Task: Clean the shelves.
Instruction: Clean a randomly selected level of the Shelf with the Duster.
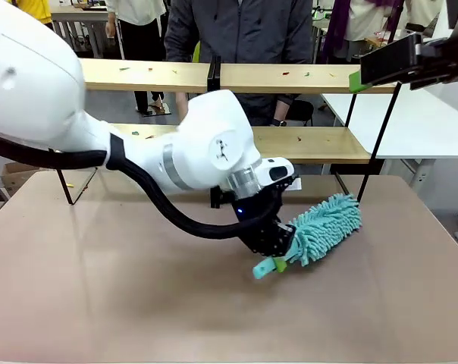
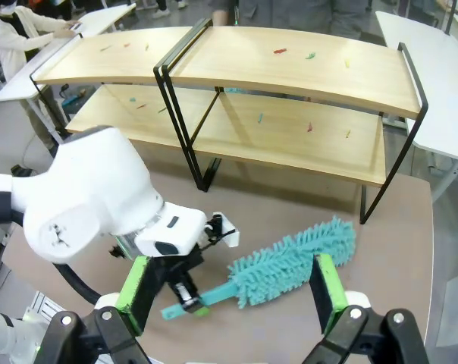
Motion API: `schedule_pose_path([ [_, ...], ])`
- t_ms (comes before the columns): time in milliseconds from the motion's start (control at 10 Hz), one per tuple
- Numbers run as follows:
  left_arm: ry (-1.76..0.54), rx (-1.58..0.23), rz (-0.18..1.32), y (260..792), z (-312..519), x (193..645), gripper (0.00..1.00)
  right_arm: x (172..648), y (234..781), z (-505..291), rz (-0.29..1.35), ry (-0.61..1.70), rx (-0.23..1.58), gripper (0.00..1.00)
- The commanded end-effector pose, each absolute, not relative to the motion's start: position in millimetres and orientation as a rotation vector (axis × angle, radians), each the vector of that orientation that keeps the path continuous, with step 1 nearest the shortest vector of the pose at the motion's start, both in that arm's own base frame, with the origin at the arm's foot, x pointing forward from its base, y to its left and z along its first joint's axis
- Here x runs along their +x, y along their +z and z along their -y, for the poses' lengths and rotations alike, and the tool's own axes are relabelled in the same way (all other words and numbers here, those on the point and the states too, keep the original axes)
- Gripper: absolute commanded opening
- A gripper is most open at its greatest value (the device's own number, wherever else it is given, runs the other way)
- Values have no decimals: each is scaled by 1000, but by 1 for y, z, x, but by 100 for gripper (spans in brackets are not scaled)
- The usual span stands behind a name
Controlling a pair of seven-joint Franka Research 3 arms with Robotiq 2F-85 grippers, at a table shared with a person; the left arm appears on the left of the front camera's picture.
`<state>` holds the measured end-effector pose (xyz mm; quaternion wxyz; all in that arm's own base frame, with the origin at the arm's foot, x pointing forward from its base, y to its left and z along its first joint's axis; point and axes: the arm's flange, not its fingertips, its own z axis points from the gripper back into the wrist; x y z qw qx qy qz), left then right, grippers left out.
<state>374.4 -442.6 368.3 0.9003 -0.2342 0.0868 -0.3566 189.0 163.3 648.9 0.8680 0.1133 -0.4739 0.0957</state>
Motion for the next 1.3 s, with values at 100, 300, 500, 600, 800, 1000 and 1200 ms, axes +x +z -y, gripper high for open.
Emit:
schedule_pose_path([
  [100,-947,-562,-289,394,403,360,13,189,648,-163,990,196,240,100],
  [300,-1032,-696,-224,410,395,342,13,189,648,-163,990,196,240,100],
  [500,-1095,-774,-109,435,380,312,13,189,648,-163,990,196,240,100],
  [600,-1117,-752,-55,445,362,297,13,189,648,-163,990,196,240,100],
  [800,-1120,-666,31,455,322,270,13,189,648,-163,990,196,240,100],
  [1000,-1106,-613,96,452,283,250,13,189,648,-163,990,196,240,100],
  [1200,-1095,-638,33,458,302,265,13,189,648,-163,990,196,240,100],
])
